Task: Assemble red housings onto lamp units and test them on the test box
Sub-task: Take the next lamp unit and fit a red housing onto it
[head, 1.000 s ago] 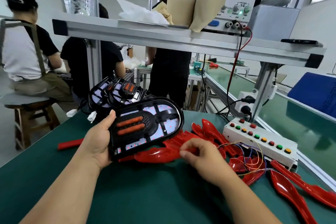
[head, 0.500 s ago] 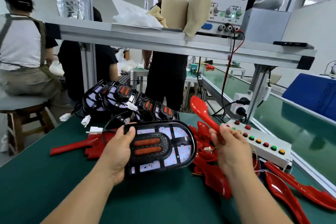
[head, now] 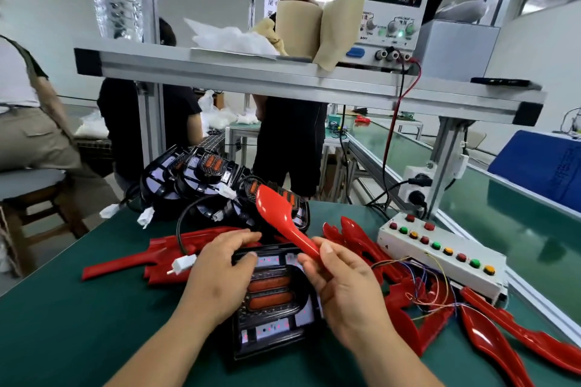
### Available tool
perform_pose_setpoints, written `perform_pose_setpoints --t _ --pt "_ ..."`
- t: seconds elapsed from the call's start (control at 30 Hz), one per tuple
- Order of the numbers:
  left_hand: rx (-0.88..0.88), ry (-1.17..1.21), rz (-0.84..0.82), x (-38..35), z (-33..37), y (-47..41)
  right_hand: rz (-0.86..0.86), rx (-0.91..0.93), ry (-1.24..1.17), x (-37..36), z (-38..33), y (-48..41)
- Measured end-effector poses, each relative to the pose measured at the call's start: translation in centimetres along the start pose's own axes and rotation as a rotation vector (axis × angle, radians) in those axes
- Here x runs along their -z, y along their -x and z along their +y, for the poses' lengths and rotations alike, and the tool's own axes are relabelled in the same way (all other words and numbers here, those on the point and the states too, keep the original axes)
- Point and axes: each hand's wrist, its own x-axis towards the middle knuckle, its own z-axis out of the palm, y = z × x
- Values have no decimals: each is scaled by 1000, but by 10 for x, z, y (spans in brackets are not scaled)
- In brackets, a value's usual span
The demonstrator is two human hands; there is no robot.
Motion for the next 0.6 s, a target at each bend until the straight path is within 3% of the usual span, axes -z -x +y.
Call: perform_pose_setpoints --t 0.1,0.2,0.33,0.43,0.5,0.6 --pt "-114 -101 58 7 13 1 -102 23 31 -4 4 6" --pt "-183 -79 116 7 21 5 -206 130 298 -6 11 13" --pt "-215 310 151 3 26 5 -288 350 641 -6 6 16" --pt "-323 521 125 15 28 3 -164 435 546 -5 -7 13" --pt "-440 376 48 24 25 4 -152 423 425 -4 -17 11" --pt "-587 -26 -139 23 22 6 -307 371 350 0 -29 9"
